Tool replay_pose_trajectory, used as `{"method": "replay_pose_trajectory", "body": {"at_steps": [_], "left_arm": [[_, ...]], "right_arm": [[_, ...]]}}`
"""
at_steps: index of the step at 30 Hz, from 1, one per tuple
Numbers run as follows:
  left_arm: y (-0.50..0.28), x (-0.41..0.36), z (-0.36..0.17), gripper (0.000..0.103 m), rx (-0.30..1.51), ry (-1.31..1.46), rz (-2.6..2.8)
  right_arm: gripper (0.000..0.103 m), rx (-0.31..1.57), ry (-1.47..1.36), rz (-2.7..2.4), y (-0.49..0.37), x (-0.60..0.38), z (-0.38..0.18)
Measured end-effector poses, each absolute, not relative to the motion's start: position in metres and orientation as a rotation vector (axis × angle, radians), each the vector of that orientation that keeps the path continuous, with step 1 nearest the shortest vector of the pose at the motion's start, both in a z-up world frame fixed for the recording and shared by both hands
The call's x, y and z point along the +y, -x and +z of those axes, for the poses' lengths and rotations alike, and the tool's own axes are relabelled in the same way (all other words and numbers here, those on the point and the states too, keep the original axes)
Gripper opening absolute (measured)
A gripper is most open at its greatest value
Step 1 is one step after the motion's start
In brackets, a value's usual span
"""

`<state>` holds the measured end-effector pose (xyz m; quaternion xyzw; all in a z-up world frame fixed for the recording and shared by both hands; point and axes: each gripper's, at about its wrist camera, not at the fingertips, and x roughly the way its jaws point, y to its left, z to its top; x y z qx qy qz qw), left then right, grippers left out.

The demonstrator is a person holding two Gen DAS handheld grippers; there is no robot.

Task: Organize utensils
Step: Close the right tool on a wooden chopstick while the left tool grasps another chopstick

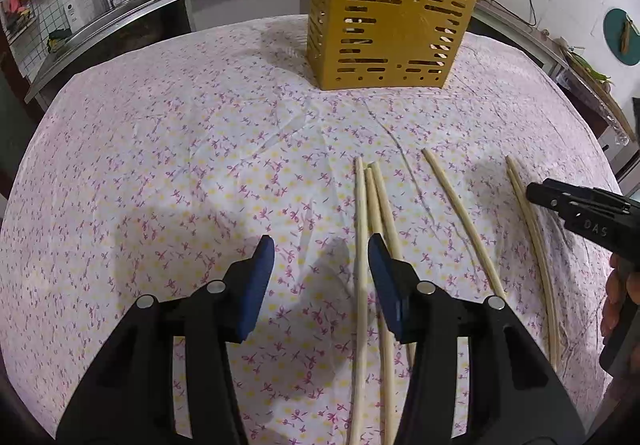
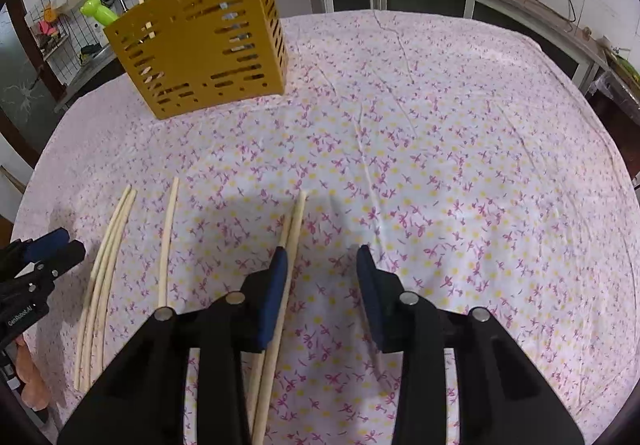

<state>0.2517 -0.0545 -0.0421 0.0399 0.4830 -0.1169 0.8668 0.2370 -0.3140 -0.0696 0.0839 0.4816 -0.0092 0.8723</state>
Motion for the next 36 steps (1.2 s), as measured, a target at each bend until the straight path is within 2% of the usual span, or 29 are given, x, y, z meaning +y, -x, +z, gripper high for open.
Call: {"method": "replay_pose_trajectory", "body": {"at_steps": [26,30,31,33,36], "left_arm": [[-0.276,-0.067,-0.063,0.048,1.081,-0.096,-0.24],[-0.282,-0.065,-0.062,0.043,1.094,-0.091,-0.239],[-0.283,-0.064,-0.062,0.04,1.094,-0.092,-0.239],[-0.283,-0.063,-0.062,0.035,1.084,-0.097,-0.231],[-0.283,-0.06,-0.062,0.031,1.085,-0.098,-0.235]], "right_arm": [[0.037,1.094,-0.196,-0.01,-0.253,-0.311,-0.07],[0.036,1.123,-0.183,-0.02,-0.259,-0.31,-0.07],[0.034,1.129,-0.18,-0.024,-0.26,-0.31,-0.069],[0.023,1.142,-0.155,-0.034,-0.261,-0.309,-0.068],[0.023,1.148,-0.14,-0.029,-0.26,-0.306,-0.069]]}}
